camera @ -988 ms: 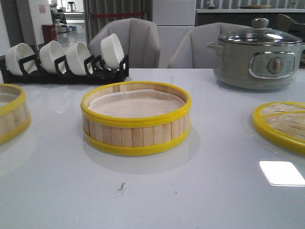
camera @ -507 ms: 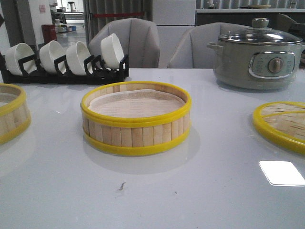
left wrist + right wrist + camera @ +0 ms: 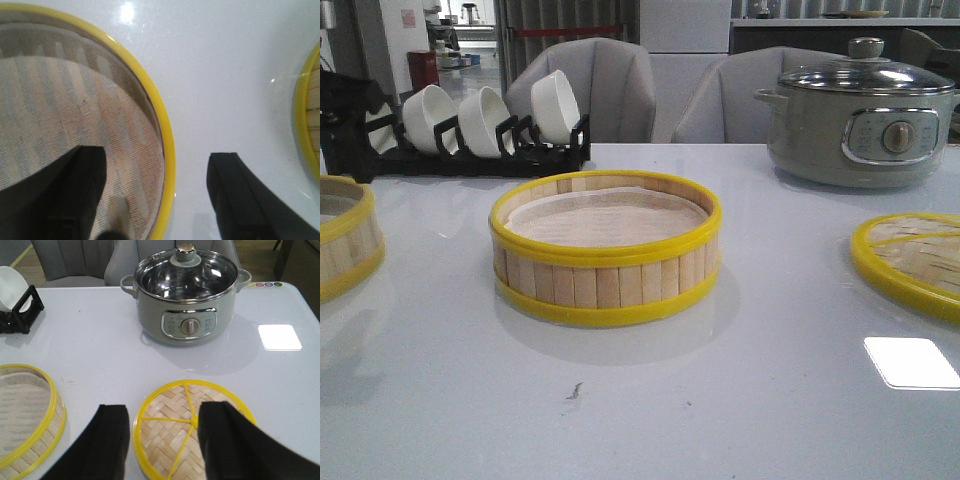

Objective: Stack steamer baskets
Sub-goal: 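Reach the left gripper down and grasp the rim of the side steamer basket, then lift the basket with the left gripper and carry it over the center basket, then lower the held basket onto the center basket with the left gripper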

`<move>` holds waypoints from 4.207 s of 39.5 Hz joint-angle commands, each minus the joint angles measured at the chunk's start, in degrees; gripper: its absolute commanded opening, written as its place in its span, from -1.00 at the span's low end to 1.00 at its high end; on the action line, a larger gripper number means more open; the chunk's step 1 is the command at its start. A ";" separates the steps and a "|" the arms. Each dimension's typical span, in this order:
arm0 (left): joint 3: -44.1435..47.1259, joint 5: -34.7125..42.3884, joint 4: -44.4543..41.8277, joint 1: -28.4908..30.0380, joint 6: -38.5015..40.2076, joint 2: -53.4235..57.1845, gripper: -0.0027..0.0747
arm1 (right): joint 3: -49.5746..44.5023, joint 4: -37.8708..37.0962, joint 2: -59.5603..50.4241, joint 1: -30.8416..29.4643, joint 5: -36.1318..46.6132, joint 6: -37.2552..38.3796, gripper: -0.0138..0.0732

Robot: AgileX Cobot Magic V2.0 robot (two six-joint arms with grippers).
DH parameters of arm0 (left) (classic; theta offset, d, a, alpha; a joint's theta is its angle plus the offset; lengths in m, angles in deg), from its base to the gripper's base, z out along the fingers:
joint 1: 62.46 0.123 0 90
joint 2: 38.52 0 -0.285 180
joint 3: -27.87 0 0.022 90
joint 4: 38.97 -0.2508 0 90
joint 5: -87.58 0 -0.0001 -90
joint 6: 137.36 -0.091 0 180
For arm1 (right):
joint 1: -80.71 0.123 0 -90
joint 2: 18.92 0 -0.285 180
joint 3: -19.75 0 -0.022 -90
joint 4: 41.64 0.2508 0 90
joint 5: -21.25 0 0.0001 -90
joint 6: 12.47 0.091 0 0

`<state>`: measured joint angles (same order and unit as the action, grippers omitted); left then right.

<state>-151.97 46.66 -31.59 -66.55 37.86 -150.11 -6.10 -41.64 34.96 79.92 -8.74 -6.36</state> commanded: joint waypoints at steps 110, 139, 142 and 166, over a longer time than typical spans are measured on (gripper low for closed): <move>-26.55 -6.03 3.43 -36.55 -0.20 -8.63 -0.71 | 2.12 0.00 -0.07 -0.03 4.17 -0.10 0.31; -26.55 -1.73 6.87 -37.96 -0.77 -8.73 -0.71 | 2.12 0.00 -0.07 -0.03 4.11 -0.10 0.31; -26.55 -1.11 6.87 -38.50 -0.85 -9.09 -0.71 | 2.12 0.00 -0.07 -0.03 4.11 -0.10 0.31; -26.55 -1.35 7.11 -38.80 -0.85 -10.28 -0.71 | 2.12 0.00 -0.07 -0.03 3.80 -0.10 0.31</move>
<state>-176.48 41.21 -27.18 -104.56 37.40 -163.91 -6.10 -41.64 34.96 79.92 -9.22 -6.36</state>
